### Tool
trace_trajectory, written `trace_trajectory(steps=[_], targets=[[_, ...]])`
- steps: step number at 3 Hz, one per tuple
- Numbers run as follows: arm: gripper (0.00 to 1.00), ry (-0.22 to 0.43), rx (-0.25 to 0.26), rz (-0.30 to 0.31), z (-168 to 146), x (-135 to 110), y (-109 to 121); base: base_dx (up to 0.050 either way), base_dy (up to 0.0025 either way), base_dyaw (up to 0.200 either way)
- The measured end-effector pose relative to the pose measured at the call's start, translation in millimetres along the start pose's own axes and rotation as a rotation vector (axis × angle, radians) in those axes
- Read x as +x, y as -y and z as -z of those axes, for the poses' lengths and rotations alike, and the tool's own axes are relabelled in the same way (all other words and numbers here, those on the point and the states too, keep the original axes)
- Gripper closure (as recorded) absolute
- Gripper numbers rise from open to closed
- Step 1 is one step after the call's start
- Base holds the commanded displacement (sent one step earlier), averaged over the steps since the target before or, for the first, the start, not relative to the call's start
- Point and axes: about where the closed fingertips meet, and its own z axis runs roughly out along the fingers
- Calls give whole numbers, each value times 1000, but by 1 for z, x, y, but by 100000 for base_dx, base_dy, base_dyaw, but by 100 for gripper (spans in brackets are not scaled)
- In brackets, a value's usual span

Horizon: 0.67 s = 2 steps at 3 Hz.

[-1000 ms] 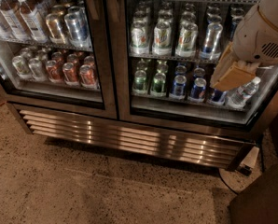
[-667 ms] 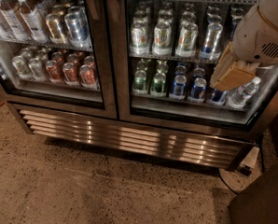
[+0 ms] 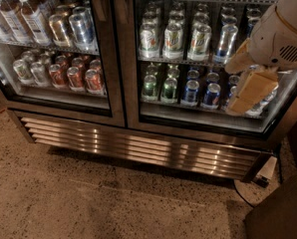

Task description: Close right fridge door

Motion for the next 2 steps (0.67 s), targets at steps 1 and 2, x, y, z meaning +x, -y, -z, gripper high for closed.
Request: trace_trajectory(steps=[1,2], targets=[[0,0,0,0,0,0,0,0,0,0],[0,0,0,0,0,0,0,0,0,0]])
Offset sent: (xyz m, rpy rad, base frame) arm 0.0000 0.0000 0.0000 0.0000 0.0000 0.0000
